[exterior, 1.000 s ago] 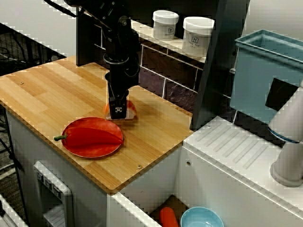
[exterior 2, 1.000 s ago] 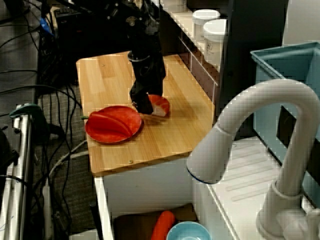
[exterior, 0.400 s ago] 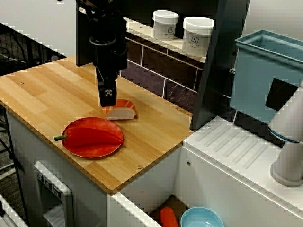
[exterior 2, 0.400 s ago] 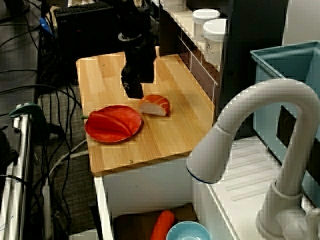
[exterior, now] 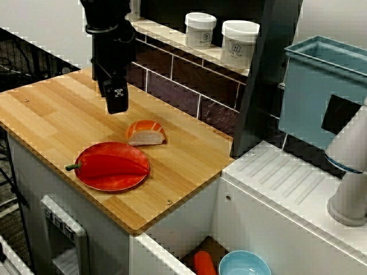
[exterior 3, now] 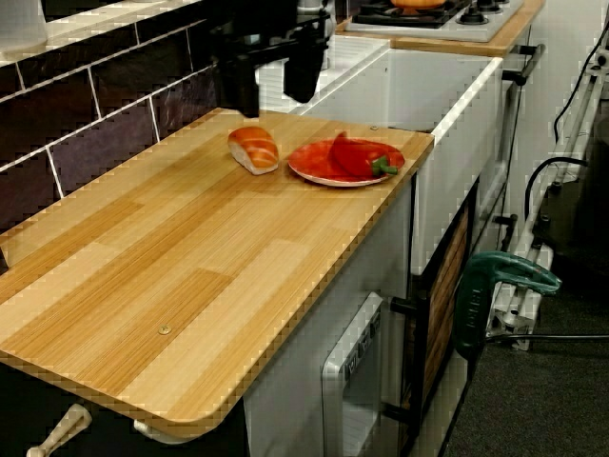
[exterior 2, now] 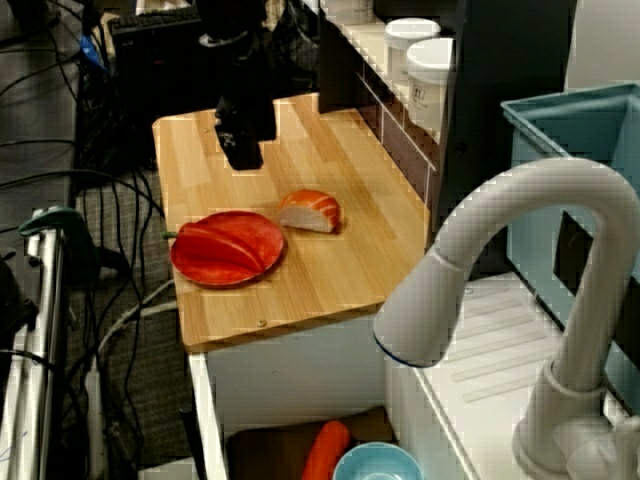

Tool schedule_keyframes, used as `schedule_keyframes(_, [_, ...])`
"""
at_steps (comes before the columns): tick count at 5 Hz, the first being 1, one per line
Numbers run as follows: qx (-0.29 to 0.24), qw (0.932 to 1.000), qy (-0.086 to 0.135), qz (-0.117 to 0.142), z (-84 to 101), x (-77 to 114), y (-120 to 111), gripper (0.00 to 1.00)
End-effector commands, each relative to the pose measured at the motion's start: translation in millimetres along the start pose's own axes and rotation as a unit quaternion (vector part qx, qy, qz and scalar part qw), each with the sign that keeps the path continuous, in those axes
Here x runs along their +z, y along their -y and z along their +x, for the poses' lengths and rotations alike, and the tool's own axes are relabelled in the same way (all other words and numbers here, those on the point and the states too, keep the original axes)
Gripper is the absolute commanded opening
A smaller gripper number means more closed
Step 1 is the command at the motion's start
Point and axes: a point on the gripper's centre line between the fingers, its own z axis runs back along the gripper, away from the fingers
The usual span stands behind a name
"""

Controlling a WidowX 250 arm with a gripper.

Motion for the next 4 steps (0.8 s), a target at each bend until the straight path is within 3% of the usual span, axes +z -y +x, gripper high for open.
schedule_keyframes(1, [0.041, 0.9991, -0.007, 0.010, -15.0, 18.9, 6.2, 1.00])
schedule_keyframes(3, [0.078, 0.9969, 0.009, -0.006, -36.3, 17.3, 16.1, 1.00])
schedule_keyframes(4, [0.078, 0.9969, 0.000, -0.011, -44.0, 11.4, 27.2, 1.00])
